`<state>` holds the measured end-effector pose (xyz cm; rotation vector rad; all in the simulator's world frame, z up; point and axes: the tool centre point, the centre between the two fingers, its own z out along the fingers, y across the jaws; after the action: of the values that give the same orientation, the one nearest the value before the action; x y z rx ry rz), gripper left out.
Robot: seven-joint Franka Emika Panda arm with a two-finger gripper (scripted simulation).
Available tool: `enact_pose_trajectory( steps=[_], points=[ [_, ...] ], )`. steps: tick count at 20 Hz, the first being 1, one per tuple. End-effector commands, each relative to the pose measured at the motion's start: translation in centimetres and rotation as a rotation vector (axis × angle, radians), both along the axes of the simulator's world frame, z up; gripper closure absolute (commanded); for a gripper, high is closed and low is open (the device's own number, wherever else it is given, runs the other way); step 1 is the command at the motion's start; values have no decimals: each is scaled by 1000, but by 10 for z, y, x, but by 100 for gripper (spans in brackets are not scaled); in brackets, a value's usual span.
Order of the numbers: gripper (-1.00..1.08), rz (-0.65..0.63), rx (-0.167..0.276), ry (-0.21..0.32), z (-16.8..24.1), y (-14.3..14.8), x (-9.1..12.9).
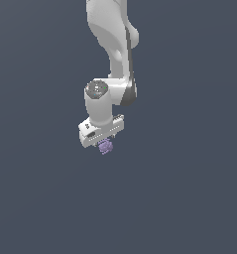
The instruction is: Pick up the object and move it to a goal position.
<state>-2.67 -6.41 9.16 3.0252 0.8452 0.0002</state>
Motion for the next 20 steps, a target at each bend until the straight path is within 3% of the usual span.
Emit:
enact_pose_trajectory(
  steps=[1,20],
  points=[
    [-92,10,0,0,-2,0,-1],
    [-92,11,0,0,-52,0,-1]
  ],
)
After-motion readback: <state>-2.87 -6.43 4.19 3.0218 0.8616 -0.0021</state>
